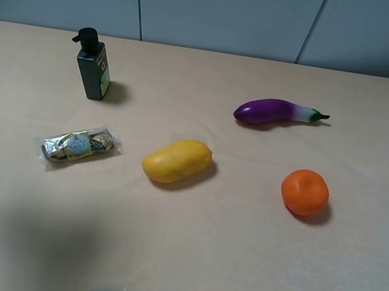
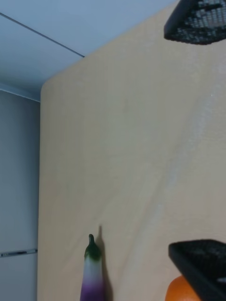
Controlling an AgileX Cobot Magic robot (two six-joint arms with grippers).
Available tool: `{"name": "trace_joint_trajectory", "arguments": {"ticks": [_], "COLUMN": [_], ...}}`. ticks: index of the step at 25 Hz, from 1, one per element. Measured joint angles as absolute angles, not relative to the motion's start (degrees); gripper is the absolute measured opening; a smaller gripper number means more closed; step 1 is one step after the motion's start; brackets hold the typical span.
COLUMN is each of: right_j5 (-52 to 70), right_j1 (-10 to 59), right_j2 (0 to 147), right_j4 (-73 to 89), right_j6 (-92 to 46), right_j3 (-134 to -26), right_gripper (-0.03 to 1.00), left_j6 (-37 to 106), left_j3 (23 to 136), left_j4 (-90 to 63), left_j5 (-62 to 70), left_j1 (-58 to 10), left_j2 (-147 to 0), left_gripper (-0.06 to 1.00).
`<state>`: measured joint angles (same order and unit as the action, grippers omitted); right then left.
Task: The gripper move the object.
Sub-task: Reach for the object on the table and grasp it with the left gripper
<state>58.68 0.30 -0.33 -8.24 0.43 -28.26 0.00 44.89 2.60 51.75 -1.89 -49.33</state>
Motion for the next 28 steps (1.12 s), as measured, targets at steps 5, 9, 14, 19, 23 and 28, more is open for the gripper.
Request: {"name": "trace_joint_trajectory", "arguments": {"ticks": [5,9,14,19,23,28], "right_j5": [58.68,58.68,58.68,58.68,58.68,58.68], "right_j1": [0.3,0.3,0.3,0.3,0.3,0.3], "right_j2": [-0.33,-0.33,-0.33,-0.33,-0.33,-0.33], "right_j4": [-8.24,-8.24,-8.24,-8.24,-8.24,-8.24], "right_j6": [0.43,0.43,0.43,0.43,0.43,0.43], "right_j3": [-28.26,-28.26,-28.26,-28.26,-28.26,-28.26], "right_gripper": [0.63,0.63,0.63,0.63,0.63,0.63], "left_j6": [0.0,0.0,0.0,0.0,0.87,1.23], "left_j3": [48.0,52.29,59.0,64.25,67.52,72.66], "left_j4": [2.09,2.09,2.03,1.98,1.98,1.68], "left_j5": [50.16,49.48,47.56,45.06,44.29,44.28], "left_j1": [-1.89,-1.89,-1.89,-1.89,-3.32,-5.77], "left_j2": [-57.62,-65.07,-73.71,-81.15,-86.99,-94.24], "left_gripper": [0.76,0.76,0.76,0.76,0.76,0.76]}}
